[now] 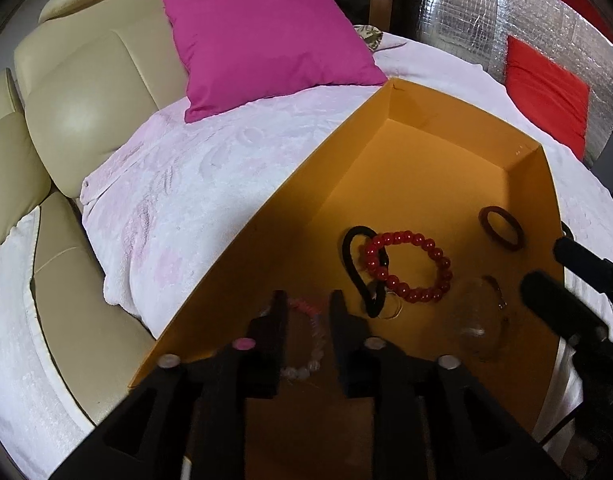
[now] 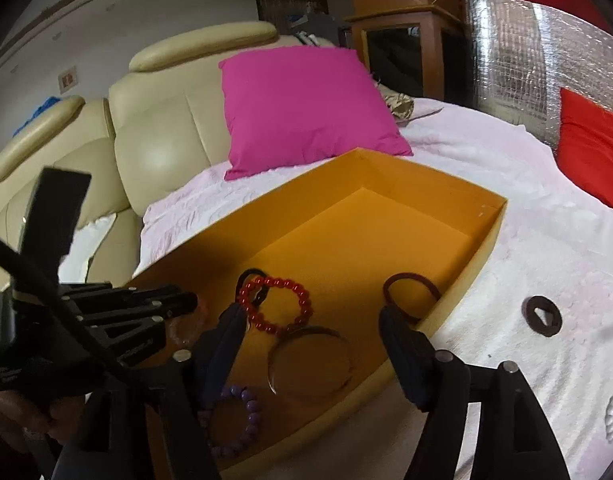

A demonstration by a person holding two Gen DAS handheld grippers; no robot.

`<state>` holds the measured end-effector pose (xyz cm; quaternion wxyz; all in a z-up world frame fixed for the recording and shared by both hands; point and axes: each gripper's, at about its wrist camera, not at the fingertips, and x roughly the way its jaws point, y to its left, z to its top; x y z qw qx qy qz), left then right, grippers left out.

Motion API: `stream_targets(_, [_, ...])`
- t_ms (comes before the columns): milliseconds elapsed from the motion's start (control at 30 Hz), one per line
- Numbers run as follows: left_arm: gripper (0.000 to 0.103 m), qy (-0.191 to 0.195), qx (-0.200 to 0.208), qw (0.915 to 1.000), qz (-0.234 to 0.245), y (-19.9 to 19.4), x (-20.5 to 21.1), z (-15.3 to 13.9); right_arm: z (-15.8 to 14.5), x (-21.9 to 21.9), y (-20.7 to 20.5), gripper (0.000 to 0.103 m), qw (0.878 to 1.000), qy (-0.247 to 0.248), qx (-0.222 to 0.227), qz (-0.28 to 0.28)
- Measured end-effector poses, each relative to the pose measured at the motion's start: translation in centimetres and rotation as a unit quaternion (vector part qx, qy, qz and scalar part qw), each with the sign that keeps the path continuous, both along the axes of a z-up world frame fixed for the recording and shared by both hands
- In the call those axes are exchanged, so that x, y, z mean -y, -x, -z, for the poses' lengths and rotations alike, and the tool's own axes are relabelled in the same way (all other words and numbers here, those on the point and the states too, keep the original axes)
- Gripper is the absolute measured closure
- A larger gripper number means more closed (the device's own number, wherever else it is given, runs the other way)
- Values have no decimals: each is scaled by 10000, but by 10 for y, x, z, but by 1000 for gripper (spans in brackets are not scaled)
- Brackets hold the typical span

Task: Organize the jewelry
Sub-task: 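Carry silver bangle and pink bracelet into the orange box and open both grippers, then lift both grippers out of the box and move toward the pearl bracelet and black ring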

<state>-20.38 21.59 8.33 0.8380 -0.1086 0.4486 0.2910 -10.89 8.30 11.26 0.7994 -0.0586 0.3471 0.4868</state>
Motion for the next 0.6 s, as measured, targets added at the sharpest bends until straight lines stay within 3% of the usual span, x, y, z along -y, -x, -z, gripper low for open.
stream_targets(233, [61, -162, 113, 9998, 37, -4, 11, -15, -9, 33, -28, 30, 9971, -427, -302, 556])
stream_targets(300, [54, -235, 168, 9995, 96, -6, 18, -21, -11, 43, -38, 30, 9949, -460, -376, 821])
stream_targets(467, [43, -455, 374, 9975, 392, -15, 51, -41, -9, 78, -69, 30, 9832, -644, -829, 1493])
stream_targets(600, [41, -539, 489, 9953, 644, -24, 78, -53, -10, 110, -90, 30, 9719, -737, -1053, 1972])
